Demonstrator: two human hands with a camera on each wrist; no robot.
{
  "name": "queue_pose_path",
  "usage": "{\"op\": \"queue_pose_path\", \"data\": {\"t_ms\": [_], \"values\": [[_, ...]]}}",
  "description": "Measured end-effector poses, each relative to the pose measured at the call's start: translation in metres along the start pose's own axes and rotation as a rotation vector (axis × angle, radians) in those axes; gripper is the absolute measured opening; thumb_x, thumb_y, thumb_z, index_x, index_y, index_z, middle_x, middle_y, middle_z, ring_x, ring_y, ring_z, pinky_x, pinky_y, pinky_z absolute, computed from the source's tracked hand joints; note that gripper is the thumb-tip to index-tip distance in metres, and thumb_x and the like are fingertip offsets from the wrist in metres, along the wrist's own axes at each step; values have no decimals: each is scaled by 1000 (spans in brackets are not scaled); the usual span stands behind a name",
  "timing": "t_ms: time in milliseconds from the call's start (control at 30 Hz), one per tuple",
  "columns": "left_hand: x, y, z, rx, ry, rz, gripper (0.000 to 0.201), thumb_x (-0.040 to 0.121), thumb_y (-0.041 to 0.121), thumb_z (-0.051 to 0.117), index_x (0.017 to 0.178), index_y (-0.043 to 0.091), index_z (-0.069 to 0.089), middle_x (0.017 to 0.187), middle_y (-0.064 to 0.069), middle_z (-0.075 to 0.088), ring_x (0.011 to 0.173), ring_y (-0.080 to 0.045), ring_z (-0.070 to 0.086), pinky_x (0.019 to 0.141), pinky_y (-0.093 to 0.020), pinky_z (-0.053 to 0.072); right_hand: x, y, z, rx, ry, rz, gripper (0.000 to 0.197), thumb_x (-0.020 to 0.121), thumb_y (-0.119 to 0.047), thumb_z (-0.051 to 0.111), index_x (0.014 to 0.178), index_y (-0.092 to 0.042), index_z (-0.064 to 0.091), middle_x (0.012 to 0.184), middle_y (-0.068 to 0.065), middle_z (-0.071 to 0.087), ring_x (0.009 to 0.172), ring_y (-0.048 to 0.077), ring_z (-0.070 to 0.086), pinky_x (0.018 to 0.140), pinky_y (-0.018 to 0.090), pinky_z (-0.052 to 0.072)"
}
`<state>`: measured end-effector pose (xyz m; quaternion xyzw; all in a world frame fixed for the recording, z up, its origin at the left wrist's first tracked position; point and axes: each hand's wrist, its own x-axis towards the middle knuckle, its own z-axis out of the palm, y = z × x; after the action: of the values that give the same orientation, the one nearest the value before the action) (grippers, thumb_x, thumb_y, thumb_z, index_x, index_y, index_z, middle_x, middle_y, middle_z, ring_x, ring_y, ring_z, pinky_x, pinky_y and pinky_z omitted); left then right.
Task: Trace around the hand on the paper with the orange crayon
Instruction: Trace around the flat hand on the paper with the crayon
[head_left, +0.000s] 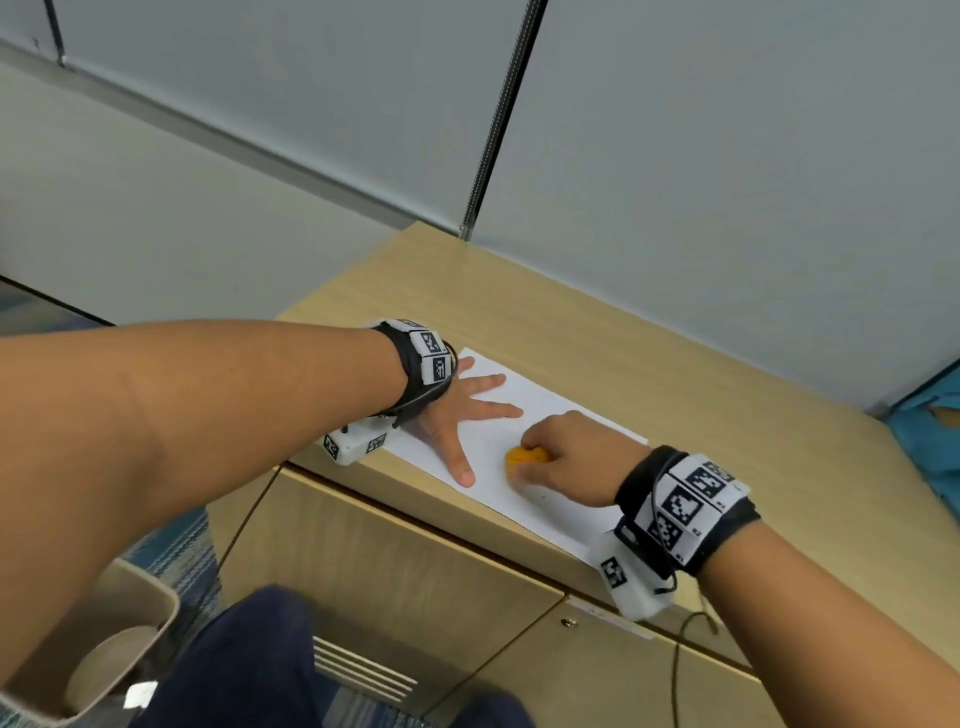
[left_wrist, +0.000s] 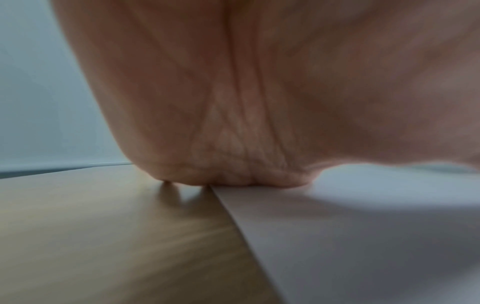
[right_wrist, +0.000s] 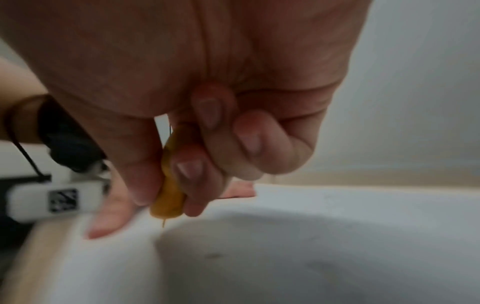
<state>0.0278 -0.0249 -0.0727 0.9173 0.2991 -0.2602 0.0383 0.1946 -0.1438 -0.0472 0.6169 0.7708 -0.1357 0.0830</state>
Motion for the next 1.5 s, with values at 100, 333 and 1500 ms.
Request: {"op": "queue_pose_path", "data": {"t_ms": [100,333,1500], "values": [[1,0,0,10,-10,-7,118,62,87,59,143,58,-22,157,9,-35,144,-42,-25,110,-69,-4,5,-14,13,16,-2,-51,39,94,-47,58,62,-28,45,64,-7,50,63,10,48,64,35,39],[1,0,0,-11,-13,-18,120,60,88,59,143,58,-22,157,9,-34,144,-43,-24,111,-69,-3,-3,23,0,-94,-6,80,39,97,-44,50,67,-19,51,67,-3,52,62,16,47,61,32,37],[6,-3,5,-40,4,-31,124,49,96,54,139,61,-25,156,11,-36,144,-42,-25,110,-69,-5,18,-5,1,-70,-55,122,39,100,-49,45,67,-28,45,73,-6,53,68,14,51,64,32,37]]}}
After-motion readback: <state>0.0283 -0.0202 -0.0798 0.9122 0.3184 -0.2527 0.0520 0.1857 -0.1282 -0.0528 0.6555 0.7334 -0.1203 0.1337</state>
